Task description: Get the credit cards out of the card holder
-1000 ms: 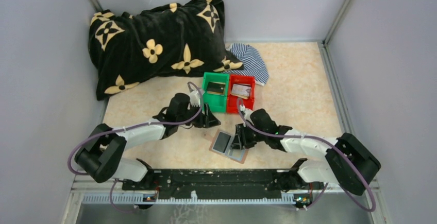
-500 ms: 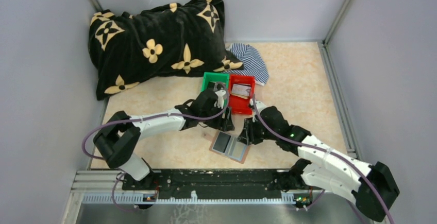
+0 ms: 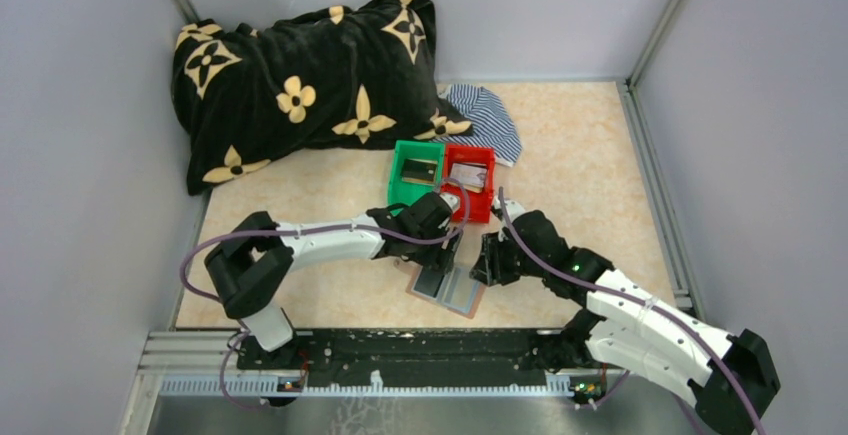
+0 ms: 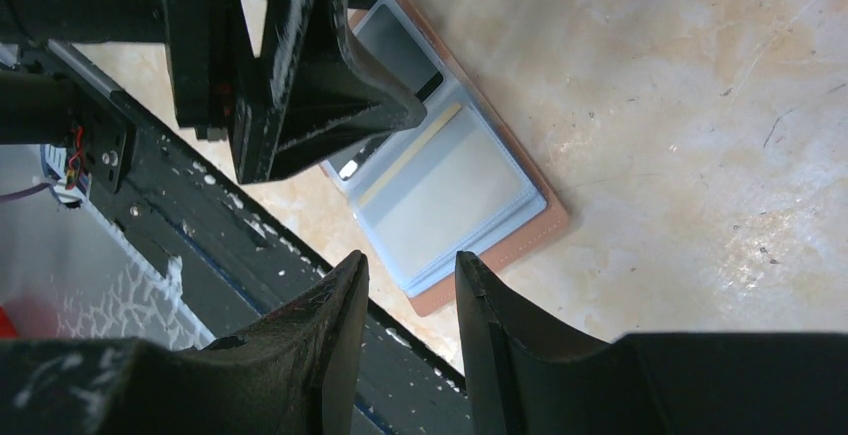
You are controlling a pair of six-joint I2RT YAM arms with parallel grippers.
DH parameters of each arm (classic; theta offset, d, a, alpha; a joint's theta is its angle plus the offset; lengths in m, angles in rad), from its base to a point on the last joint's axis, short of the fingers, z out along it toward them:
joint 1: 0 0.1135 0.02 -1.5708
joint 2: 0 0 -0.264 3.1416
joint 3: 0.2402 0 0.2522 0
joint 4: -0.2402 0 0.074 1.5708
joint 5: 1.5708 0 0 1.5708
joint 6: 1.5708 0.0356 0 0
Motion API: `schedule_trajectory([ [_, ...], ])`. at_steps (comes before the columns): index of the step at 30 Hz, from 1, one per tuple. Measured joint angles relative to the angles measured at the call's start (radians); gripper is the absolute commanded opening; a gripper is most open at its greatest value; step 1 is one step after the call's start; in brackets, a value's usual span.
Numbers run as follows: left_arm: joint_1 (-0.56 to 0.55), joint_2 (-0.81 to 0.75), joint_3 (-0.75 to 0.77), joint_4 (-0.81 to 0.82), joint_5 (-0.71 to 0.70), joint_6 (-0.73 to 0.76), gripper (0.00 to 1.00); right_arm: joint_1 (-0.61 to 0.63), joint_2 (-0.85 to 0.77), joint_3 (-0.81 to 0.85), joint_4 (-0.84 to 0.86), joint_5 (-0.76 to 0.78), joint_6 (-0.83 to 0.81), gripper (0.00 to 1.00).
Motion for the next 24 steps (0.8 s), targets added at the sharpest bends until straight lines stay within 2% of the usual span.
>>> schedule_trajectory([
  [12, -0.069, 0.039, 0.037, -0.079, -0.103, -0.055, 0.76, -0.005, 0.0, -0.002, 0.0, -0.001, 0.0, 0.38],
  [19, -0.089, 0.077, 0.081, -0.131, -0.173, -0.113, 0.67, -0.005, -0.019, -0.005, 0.001, -0.016, 0.0, 0.38],
  [24, -0.115, 0.099, 0.099, -0.156, -0.243, -0.175, 0.67, -0.005, -0.087, -0.033, -0.002, -0.046, 0.002, 0.38],
])
